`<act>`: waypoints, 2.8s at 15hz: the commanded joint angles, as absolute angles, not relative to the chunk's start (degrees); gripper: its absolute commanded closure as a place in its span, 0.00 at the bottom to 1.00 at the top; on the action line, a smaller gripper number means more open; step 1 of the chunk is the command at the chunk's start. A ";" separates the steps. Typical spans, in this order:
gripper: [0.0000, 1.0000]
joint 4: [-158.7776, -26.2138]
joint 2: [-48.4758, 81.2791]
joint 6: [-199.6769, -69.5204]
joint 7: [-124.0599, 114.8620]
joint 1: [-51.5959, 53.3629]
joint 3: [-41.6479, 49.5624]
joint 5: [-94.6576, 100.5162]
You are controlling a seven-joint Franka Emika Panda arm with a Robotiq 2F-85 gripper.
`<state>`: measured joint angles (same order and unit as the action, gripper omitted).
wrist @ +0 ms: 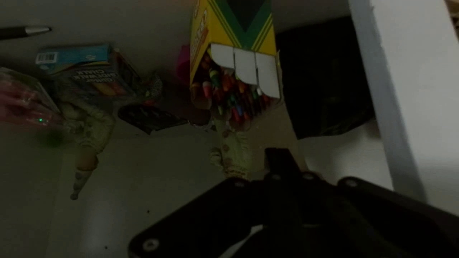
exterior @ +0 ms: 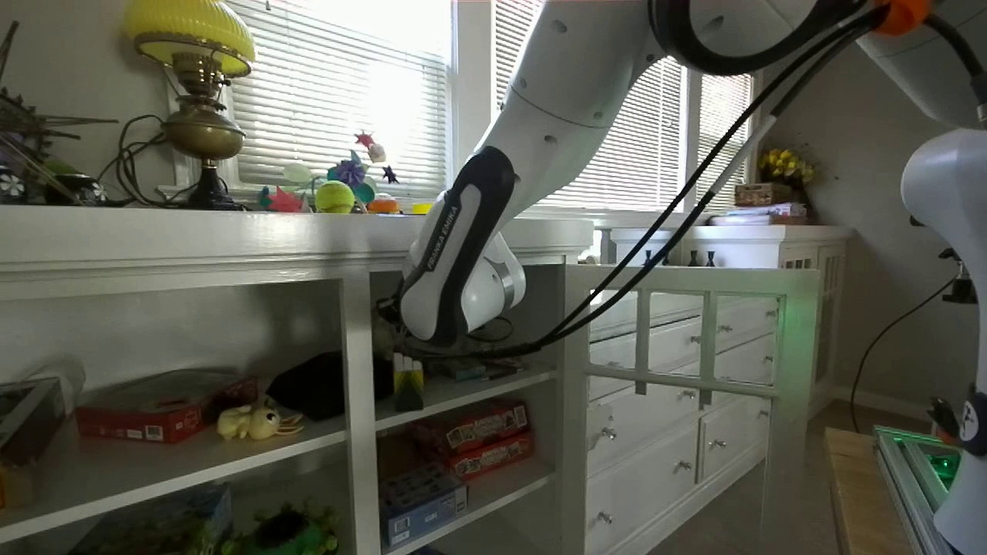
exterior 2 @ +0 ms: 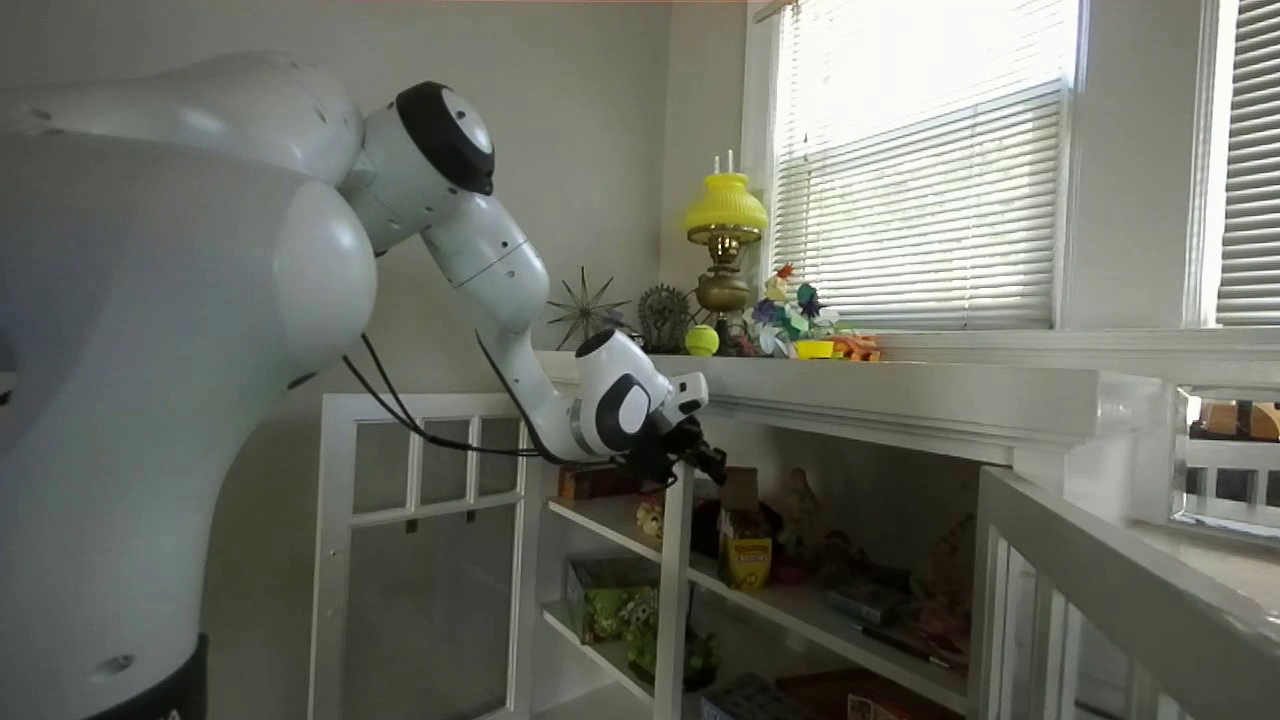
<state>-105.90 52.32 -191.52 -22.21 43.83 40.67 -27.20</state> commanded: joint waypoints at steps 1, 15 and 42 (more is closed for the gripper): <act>0.99 -109.44 53.47 -192.85 -24.30 50.00 44.73 -30.57; 0.32 -114.28 53.99 -192.81 -27.21 52.74 47.63 -30.73; 0.65 -104.17 46.76 -192.42 -25.69 15.67 16.15 -19.38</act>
